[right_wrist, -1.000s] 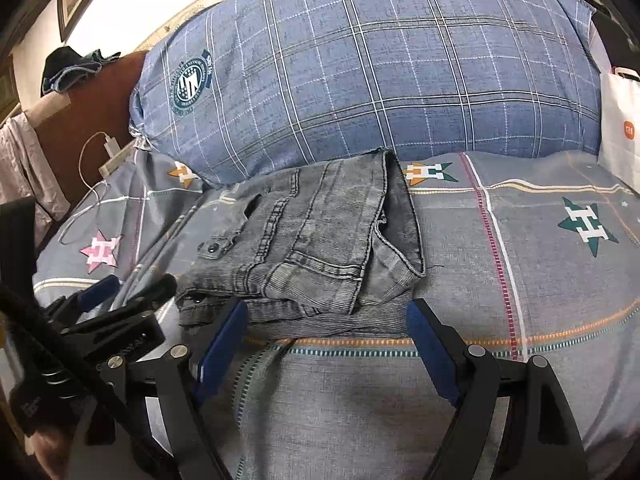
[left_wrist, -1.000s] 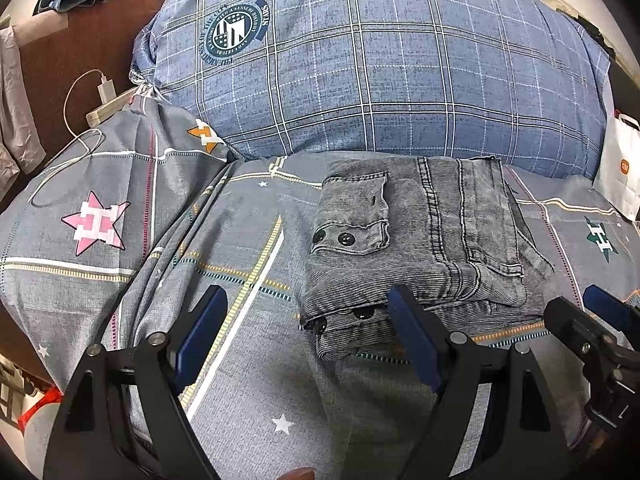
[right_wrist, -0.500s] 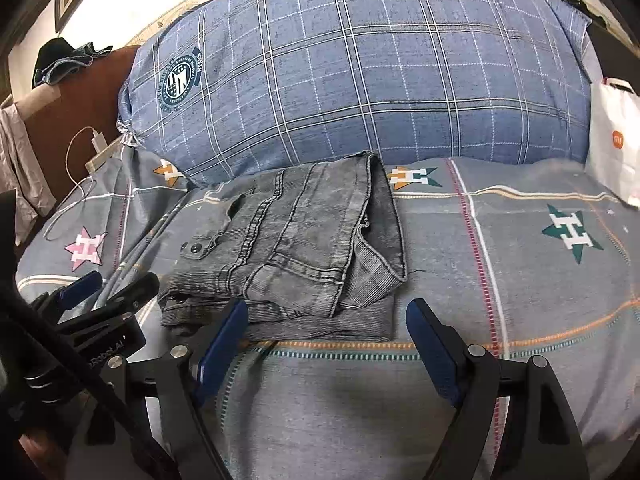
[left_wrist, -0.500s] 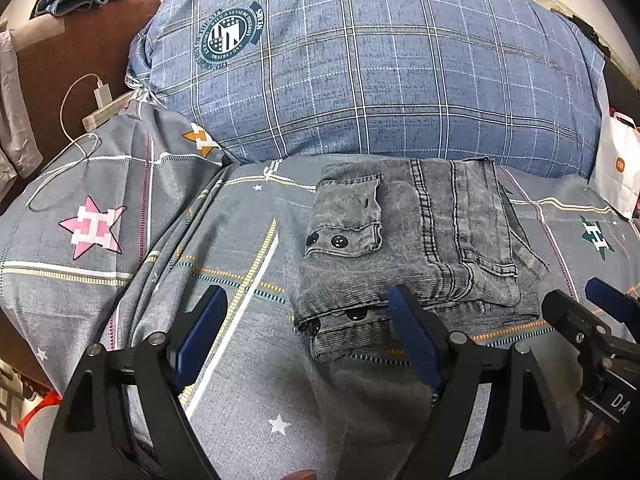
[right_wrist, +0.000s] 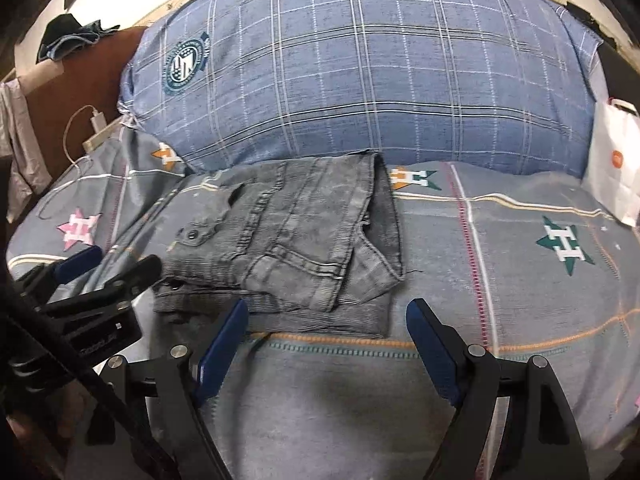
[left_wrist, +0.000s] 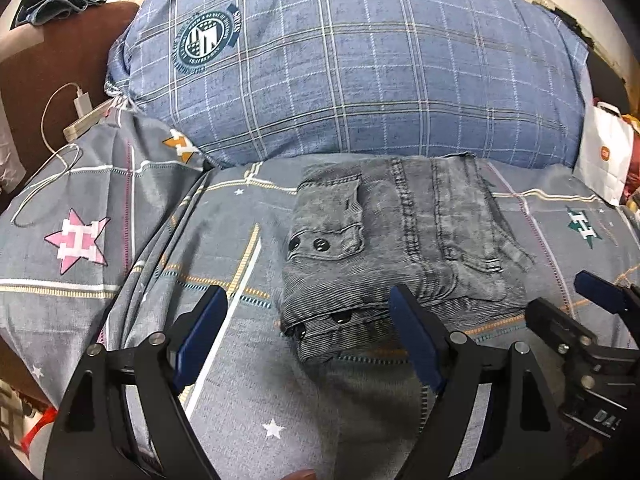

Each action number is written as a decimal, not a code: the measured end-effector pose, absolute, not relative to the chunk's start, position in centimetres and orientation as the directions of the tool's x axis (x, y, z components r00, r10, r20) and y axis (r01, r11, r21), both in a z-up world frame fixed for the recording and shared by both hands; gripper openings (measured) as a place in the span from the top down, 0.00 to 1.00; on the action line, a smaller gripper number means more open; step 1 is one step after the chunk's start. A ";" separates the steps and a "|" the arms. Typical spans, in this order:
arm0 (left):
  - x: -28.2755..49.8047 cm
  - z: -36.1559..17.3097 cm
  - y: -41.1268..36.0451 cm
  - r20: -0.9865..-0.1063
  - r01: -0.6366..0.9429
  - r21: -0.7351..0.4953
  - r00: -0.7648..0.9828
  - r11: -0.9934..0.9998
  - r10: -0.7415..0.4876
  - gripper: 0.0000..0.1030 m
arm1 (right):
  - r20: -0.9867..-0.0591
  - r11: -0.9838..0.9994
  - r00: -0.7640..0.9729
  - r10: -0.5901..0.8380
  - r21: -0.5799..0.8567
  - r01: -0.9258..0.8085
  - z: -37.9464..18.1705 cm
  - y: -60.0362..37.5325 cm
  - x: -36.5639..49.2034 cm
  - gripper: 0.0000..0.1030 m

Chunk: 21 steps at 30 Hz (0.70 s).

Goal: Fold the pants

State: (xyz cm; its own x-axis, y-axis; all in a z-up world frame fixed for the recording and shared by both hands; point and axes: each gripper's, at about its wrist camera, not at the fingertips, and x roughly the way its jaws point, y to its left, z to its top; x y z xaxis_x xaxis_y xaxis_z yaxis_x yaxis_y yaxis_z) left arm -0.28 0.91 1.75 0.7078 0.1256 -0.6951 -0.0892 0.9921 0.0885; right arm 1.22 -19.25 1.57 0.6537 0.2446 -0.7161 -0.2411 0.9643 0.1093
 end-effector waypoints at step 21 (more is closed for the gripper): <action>-0.5 3.3 2.6 -0.700 -0.136 0.094 0.695 0.986 0.162 0.19 | -0.711 0.908 0.583 0.394 0.200 -0.369 1.8 -16.7 1.6 0.20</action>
State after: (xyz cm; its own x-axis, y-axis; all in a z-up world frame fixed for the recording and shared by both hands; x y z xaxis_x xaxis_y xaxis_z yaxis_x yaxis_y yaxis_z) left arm -0.46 2.58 3.28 0.6954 0.1625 -0.7000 -0.1361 0.9863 0.0938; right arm 1.57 -16.71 1.76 0.5827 0.3938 -0.7110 -0.3692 0.9076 0.2000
